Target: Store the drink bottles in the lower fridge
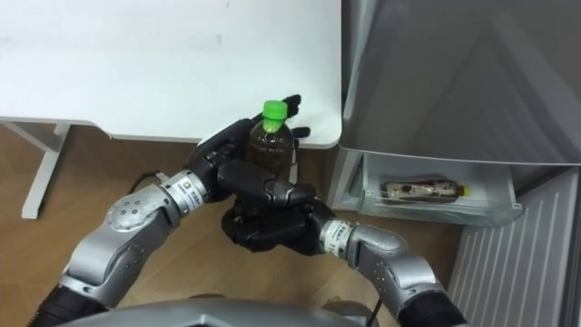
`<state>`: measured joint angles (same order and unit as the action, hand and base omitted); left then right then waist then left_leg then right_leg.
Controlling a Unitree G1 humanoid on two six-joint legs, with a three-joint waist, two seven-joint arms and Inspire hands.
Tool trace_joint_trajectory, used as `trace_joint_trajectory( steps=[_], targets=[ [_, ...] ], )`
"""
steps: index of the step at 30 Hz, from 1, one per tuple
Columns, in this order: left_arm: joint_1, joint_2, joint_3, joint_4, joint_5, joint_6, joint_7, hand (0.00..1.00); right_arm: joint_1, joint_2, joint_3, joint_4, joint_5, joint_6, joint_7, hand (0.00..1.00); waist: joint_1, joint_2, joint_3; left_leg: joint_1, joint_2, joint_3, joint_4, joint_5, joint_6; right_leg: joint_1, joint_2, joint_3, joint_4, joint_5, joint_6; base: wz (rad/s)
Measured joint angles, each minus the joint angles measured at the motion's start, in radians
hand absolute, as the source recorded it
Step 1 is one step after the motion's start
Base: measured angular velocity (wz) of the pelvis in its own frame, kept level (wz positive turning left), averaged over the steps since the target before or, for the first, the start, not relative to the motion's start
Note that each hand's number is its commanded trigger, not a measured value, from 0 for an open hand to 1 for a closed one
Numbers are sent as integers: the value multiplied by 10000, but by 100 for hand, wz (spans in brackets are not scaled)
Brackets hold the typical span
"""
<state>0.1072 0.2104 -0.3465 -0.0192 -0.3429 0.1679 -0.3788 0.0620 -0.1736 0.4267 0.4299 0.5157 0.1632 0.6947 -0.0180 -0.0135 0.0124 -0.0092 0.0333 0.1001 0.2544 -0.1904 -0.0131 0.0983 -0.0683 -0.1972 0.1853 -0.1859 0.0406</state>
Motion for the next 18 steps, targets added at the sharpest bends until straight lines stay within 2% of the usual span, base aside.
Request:
trace_joint_trajectory(
  steps=[3,7,13,18],
  targets=[
    [0,-2,45,-69,332,-110,4,0,2,-7,-13,1,34,-10,-1,100,-1,4,2,39,1,1,27,0,0,56,0,-3,-8,1,-1,0],
    [-2,-18,238,-509,313,-623,232,0,2,-23,-142,22,40,-14,-45,100,26,35,27,45,2,7,28,0,0,57,0,2,-6,2,-4,0],
    [-65,-47,574,-1499,316,-1161,681,0,3,-29,-182,21,38,-13,-40,100,20,50,77,-4,17,4,-29,0,-1,4,15,16,3,3,-4,0],
    [-66,-151,776,-1606,317,-1315,1034,0,7,-25,-190,21,39,-13,-35,100,52,29,86,3,19,12,6,1,-2,-14,21,39,1,4,-7,0]
  ],
)
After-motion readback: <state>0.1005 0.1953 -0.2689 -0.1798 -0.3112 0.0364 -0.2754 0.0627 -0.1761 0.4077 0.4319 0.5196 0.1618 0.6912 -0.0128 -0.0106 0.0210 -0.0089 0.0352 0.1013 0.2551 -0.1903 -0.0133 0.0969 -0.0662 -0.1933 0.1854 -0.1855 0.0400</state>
